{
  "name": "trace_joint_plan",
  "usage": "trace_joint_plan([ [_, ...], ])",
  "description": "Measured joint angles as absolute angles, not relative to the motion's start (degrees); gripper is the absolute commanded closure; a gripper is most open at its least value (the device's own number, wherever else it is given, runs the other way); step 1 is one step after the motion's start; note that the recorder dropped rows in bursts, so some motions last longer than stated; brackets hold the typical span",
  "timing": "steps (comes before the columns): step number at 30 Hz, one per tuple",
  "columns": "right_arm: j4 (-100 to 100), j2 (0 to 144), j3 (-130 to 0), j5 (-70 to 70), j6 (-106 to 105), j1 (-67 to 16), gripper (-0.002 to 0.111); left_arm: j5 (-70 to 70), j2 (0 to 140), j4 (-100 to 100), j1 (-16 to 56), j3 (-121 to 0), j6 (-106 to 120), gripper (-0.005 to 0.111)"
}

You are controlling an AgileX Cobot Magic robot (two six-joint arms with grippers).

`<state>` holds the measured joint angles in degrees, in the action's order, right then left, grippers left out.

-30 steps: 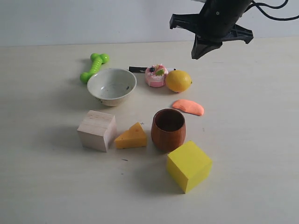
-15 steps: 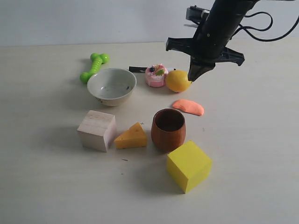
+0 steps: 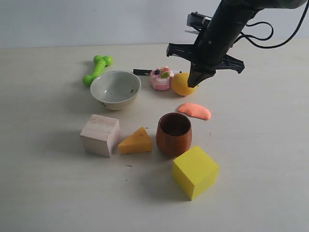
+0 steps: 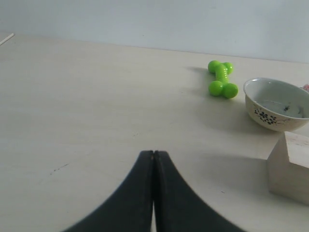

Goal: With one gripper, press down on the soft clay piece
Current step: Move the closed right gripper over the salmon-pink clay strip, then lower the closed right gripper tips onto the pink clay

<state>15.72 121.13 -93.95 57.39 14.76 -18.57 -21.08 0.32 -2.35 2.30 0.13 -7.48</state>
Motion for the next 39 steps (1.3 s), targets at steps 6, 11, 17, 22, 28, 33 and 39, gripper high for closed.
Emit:
trace_joint_plan([
  [6, 13.1, 122.0, -94.0, 59.7, 23.6, -18.6, 0.108, -21.1, 0.3, -2.4, 2.3, 0.1, -7.5, 0.107],
  [11, 12.7, 122.2, -94.0, 60.3, 27.7, -18.6, 0.108, -21.1, 0.3, -2.4, 2.3, 0.1, -7.5, 0.107],
  [17, 11.0, 122.4, -94.0, 60.4, 29.6, -18.6, 0.108, -21.1, 0.3, -2.4, 2.3, 0.1, -7.5, 0.107],
  [22, 7.0, 125.7, -94.0, 60.1, 32.3, -20.5, 0.108, -21.1, 0.3, -2.4, 2.3, 0.1, -7.5, 0.107],
  [28, 5.4, 126.0, -94.0, 58.6, 34.4, -22.1, 0.108, -21.1, 0.3, -2.4, 2.3, 0.1, -7.5, 0.107],
  [33, 4.6, 126.0, -94.0, 58.2, 34.6, -22.1, 0.108, -21.1, 0.3, -2.4, 2.3, 0.1, -7.5, 0.107],
  [39, 4.6, 126.5, -94.0, 57.1, 34.6, -22.1, 0.108, -21.1, 0.3, -2.4, 2.3, 0.1, -7.5, 0.107],
])
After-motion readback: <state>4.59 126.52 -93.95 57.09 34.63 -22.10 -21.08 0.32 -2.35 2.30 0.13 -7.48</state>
